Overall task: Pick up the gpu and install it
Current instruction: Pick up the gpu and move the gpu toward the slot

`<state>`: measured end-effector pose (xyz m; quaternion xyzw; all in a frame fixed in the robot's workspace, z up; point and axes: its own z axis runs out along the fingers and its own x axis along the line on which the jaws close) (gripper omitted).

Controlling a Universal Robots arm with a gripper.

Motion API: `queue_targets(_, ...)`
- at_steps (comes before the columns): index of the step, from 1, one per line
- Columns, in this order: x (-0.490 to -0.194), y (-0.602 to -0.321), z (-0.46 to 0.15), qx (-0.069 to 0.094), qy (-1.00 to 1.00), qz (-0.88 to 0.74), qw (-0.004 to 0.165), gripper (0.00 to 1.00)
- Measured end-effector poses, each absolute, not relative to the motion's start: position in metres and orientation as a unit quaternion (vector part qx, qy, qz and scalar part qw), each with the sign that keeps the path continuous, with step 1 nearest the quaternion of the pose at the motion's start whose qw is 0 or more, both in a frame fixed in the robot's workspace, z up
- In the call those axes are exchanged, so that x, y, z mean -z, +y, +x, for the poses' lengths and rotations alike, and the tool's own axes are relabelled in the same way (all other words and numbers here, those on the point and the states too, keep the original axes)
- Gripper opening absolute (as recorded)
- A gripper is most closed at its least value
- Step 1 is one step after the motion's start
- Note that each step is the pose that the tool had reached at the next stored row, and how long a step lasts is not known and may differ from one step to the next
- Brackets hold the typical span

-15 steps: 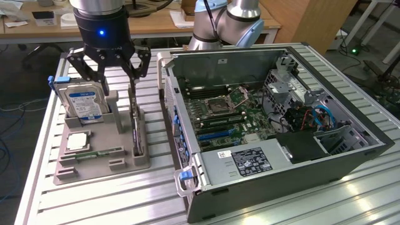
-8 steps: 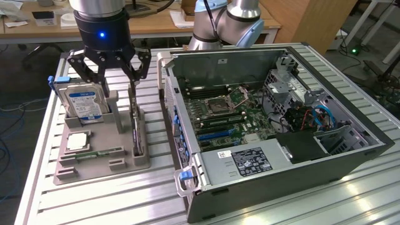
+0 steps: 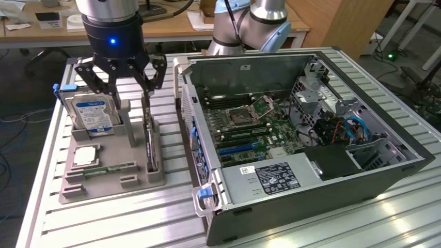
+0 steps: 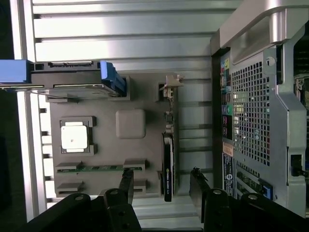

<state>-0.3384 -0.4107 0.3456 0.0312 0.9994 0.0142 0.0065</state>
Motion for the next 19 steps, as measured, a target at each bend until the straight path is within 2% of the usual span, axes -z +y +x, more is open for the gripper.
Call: queue_targets(19,-0.3367,-0.4108,-0.3373,-0.010,0.999,0.031,0.007,0.59)
